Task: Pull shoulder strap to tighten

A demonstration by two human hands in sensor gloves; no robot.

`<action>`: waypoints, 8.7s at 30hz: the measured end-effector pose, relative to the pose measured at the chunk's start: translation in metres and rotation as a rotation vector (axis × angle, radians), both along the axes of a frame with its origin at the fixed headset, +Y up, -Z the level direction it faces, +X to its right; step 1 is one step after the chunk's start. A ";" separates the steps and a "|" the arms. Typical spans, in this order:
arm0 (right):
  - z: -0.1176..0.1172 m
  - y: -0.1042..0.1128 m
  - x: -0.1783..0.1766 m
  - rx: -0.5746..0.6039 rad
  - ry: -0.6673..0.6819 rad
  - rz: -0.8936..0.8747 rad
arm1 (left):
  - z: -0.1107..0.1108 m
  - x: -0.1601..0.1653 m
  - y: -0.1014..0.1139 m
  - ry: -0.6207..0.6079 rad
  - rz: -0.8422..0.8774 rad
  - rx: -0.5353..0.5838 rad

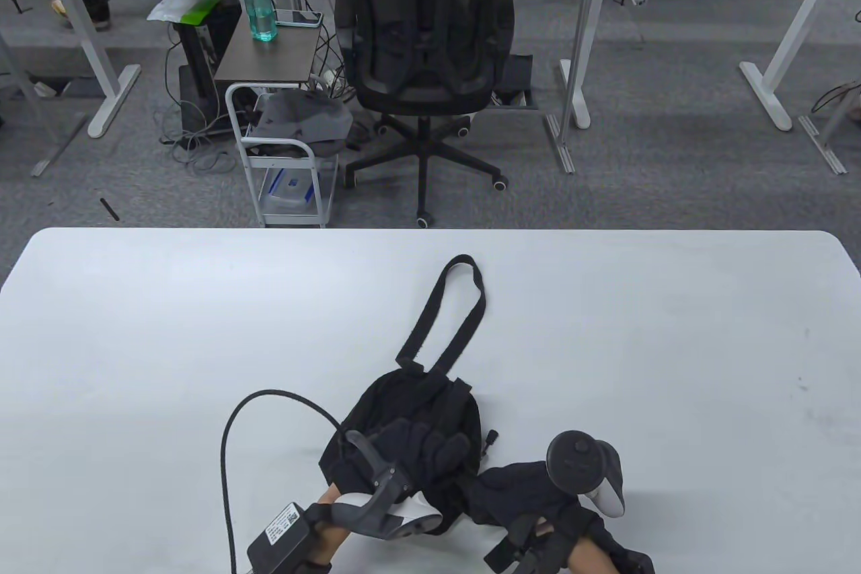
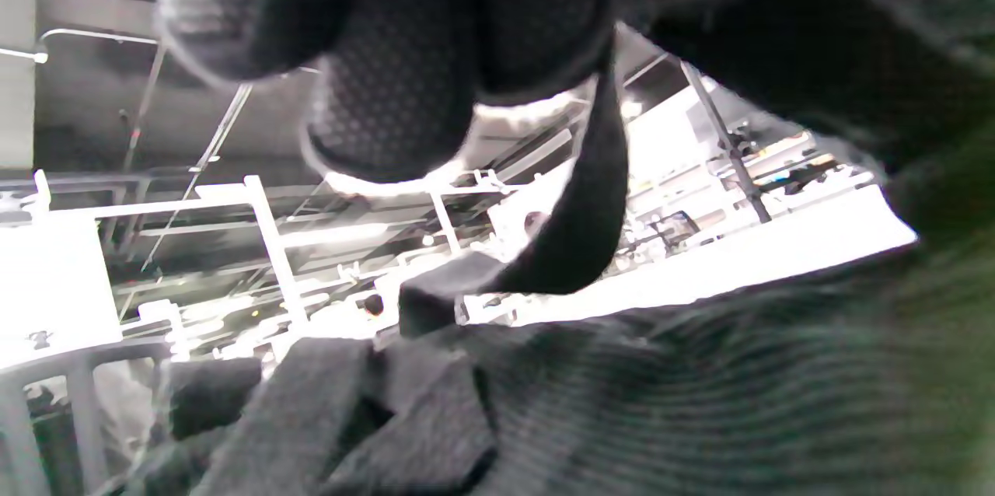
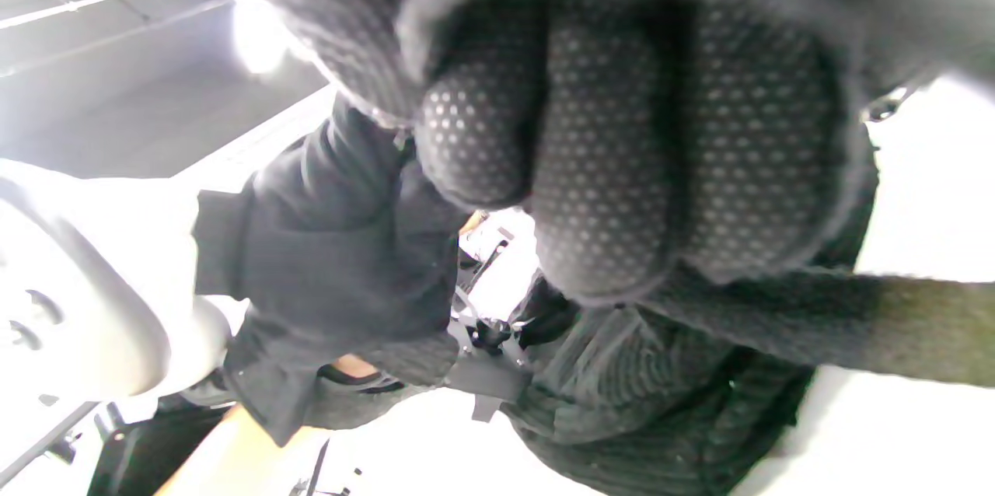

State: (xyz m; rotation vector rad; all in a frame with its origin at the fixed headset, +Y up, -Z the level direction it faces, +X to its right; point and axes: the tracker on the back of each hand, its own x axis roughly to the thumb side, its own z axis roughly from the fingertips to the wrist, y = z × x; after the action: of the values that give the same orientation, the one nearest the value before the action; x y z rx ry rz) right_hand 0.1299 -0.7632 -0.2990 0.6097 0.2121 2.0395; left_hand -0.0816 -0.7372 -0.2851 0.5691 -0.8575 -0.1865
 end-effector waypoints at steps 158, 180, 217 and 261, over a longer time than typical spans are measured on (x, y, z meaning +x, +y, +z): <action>0.000 0.003 0.000 0.058 -0.147 -0.034 | -0.006 0.007 0.016 0.061 0.047 -0.021; 0.000 0.002 -0.003 0.072 -0.181 -0.011 | -0.003 0.020 0.007 0.036 -0.001 0.006; 0.000 0.000 -0.004 0.060 -0.179 -0.015 | 0.001 0.017 0.015 0.067 -0.011 0.037; -0.017 -0.058 -0.020 -0.431 0.151 -0.135 | -0.030 0.020 -0.049 0.467 -0.095 -0.887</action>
State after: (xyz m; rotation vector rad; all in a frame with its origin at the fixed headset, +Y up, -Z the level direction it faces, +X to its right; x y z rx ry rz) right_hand 0.1099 -0.8208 -0.3163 0.4896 0.6623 1.7450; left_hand -0.0615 -0.7859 -0.3155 -0.3421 -0.4357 -0.0087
